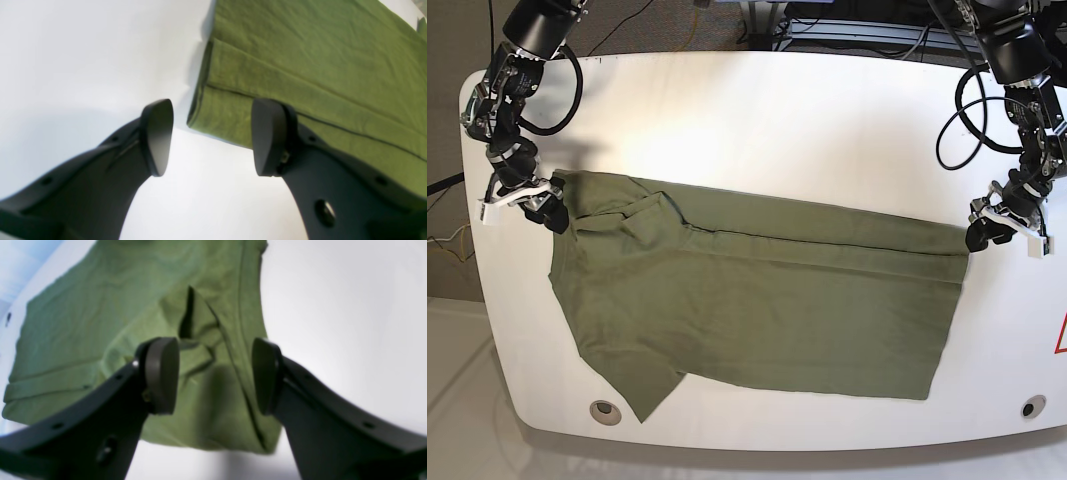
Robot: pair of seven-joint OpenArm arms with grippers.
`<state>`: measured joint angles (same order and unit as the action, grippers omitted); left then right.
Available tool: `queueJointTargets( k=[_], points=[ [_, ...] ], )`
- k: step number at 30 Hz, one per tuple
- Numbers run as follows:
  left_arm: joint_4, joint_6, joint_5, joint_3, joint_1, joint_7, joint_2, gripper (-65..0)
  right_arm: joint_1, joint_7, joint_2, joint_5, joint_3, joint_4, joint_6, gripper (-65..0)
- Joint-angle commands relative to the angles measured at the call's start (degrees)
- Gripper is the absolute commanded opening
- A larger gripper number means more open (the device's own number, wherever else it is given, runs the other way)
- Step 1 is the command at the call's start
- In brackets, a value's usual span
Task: Fold the T-shirt properly
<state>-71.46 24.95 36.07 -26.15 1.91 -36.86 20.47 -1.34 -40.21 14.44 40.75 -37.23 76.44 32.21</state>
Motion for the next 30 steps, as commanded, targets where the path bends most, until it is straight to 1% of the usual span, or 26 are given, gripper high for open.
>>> queueJointTargets(
  k=[1,9,11,19,30],
  points=[
    [-0.49,0.28,1.43,-0.45,1.18,1.12,1.59,-29.7,0.15,2.51,0.97,0.2,-0.07,0.2,0.46,-31.5],
    [0.69,0.29,1.35,-0.85,1.72,1.25,1.93,-29.7,-0.87,2.49,1.62,0.64,-1.29,0.65,0.38,-31.6],
    [2.6,0.26,0.96,-0.76,2.17,1.43,2.0,-29.2,-0.63,2.97,1.8,0.56,-1.79,0.68,0.21,-31.5],
    [4.0,0.37,1.06,-1.24,2.53,1.92,1.67,-28.9,0.02,4.06,1.86,0.17,-2.63,-1.49,0.04,-31.5],
    [2.16,0.32,1.0,-0.66,1.24,2.0,1.2,-29.5,0.21,5.74,1.58,-0.47,-2.13,-5.39,0.12,-31.2]
  ],
)
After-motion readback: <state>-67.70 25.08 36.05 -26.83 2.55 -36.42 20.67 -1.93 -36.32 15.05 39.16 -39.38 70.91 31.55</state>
